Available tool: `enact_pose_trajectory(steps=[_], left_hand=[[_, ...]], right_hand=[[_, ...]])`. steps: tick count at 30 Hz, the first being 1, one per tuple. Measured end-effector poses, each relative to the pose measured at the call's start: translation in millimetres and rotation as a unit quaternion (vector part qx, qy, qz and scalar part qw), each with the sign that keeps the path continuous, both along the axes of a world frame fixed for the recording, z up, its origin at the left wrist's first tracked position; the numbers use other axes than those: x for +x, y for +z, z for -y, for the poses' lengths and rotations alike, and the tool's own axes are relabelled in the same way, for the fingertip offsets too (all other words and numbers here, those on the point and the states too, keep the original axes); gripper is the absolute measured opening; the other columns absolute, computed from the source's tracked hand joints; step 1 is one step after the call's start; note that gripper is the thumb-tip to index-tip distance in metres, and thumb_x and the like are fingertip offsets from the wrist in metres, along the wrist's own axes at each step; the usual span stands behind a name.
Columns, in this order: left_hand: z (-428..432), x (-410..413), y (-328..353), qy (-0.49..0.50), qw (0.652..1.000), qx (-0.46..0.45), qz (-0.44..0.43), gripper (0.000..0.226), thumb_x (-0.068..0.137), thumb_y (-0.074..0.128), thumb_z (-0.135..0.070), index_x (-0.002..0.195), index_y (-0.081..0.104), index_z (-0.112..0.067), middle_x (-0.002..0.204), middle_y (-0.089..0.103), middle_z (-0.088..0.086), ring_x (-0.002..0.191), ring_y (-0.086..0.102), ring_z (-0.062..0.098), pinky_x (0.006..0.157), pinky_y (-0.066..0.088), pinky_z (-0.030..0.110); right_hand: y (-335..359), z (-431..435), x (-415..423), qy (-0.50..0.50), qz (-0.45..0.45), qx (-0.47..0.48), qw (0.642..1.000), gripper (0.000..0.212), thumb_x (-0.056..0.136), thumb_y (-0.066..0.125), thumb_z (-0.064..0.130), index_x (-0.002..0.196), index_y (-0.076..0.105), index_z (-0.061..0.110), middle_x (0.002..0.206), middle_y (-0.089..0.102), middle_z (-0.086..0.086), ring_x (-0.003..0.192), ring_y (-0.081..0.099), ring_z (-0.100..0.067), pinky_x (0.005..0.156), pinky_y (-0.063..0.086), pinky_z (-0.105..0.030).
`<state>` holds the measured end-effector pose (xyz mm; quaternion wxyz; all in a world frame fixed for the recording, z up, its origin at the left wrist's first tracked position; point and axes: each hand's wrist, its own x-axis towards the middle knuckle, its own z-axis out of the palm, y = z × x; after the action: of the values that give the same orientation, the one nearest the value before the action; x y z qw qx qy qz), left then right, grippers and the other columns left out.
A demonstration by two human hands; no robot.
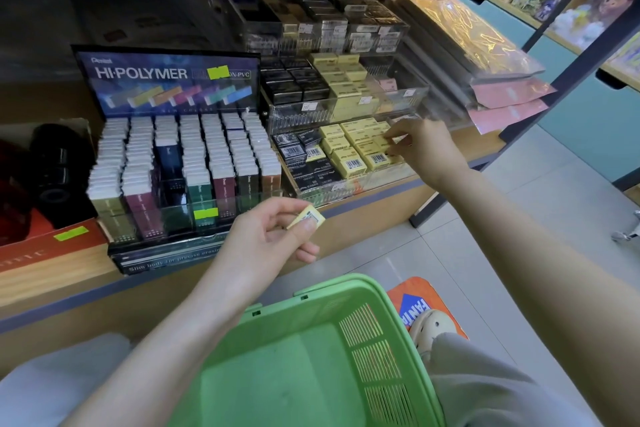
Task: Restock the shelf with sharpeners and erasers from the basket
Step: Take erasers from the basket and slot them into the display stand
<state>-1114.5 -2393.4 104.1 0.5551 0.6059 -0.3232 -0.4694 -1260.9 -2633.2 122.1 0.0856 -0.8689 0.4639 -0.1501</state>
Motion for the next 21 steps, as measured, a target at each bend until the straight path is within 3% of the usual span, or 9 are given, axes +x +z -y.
enact_pose_trajectory(steps=[2, 7, 9, 12, 14, 16, 18, 21], left_hand=[[0, 0, 1, 0.007, 1.0, -0.002, 0.006, 0.015, 0.09, 0.06, -0.014, 0.104, 0.064, -0.02, 0.089, 0.07, 0.002, 0.065, 0.069, 0.009, 0.062, 0.049, 0.011], [-1, -1, 2, 0.017, 1.0, -0.005, 0.018, 0.022, 0.09, 0.059, -0.008, 0.097, 0.066, -0.028, 0.089, 0.071, -0.002, 0.07, 0.069, 0.006, 0.071, 0.052, 0.011], [-2, -1, 2, 0.022, 0.999, -0.013, 0.026, 0.021, 0.088, 0.063, -0.008, 0.097, 0.067, -0.026, 0.084, 0.072, -0.002, 0.07, 0.07, 0.008, 0.073, 0.053, 0.013], [-4, -2, 2, 0.019, 0.999, -0.011, 0.026, 0.018, 0.082, 0.068, -0.01, 0.099, 0.065, -0.016, 0.083, 0.072, 0.002, 0.07, 0.07, 0.011, 0.069, 0.054, 0.016], [-5, -5, 1, 0.011, 0.999, -0.013, 0.032, 0.018, 0.08, 0.069, -0.009, 0.098, 0.065, -0.012, 0.085, 0.072, 0.005, 0.069, 0.07, 0.011, 0.066, 0.053, 0.014], [-8, -9, 2, 0.004, 0.997, -0.032, 0.073, 0.017, 0.079, 0.071, -0.007, 0.093, 0.067, -0.014, 0.086, 0.071, 0.004, 0.07, 0.069, 0.008, 0.066, 0.051, 0.011], [-12, -15, 2, -0.002, 0.99, -0.066, 0.125, 0.02, 0.077, 0.072, -0.002, 0.086, 0.068, -0.019, 0.087, 0.068, 0.002, 0.073, 0.066, 0.003, 0.069, 0.049, 0.01], [-20, -22, 2, -0.027, 0.98, -0.105, 0.166, 0.025, 0.075, 0.073, 0.001, 0.083, 0.069, -0.021, 0.089, 0.062, -0.003, 0.081, 0.065, 0.003, 0.077, 0.05, 0.012]], right_hand=[[-1, -3, 0, -0.007, 0.001, -0.022, 1.0, 0.017, 0.084, 0.065, 0.004, 0.099, 0.07, 0.01, 0.086, 0.064, -0.005, 0.082, 0.059, -0.019, 0.077, 0.051, -0.035], [-2, -14, -2, 0.021, -0.028, -0.071, 0.997, 0.018, 0.089, 0.06, 0.005, 0.104, 0.07, 0.006, 0.114, 0.061, -0.012, 0.101, 0.059, -0.029, 0.082, 0.049, -0.041], [-1, -38, 0, 0.027, 0.025, -0.072, 0.997, 0.017, 0.093, 0.055, 0.011, 0.106, 0.066, 0.007, 0.116, 0.059, -0.009, 0.094, 0.059, -0.022, 0.083, 0.048, -0.04], [4, -103, 5, 0.072, 0.156, 0.073, 0.983, 0.015, 0.096, 0.053, 0.021, 0.105, 0.063, 0.014, 0.095, 0.062, 0.01, 0.08, 0.059, -0.008, 0.078, 0.051, -0.031], [2, -139, 4, 0.117, 0.159, 0.171, 0.965, 0.011, 0.094, 0.055, 0.025, 0.102, 0.062, 0.022, 0.085, 0.061, 0.018, 0.077, 0.062, -0.004, 0.074, 0.053, -0.028], [-1, -158, 0, 0.131, 0.155, 0.251, 0.947, 0.012, 0.095, 0.053, 0.029, 0.093, 0.063, 0.023, 0.079, 0.066, 0.009, 0.074, 0.066, -0.007, 0.076, 0.055, -0.033], [-1, -165, -4, 0.109, 0.185, 0.34, 0.916, 0.025, 0.097, 0.048, 0.03, 0.093, 0.066, 0.013, 0.077, 0.068, -0.002, 0.073, 0.069, -0.014, 0.074, 0.058, -0.038], [2, -164, -16, 0.119, 0.218, 0.423, 0.871, 0.019, 0.096, 0.052, 0.02, 0.089, 0.068, 0.014, 0.07, 0.067, 0.005, 0.067, 0.066, -0.007, 0.065, 0.055, -0.021]])
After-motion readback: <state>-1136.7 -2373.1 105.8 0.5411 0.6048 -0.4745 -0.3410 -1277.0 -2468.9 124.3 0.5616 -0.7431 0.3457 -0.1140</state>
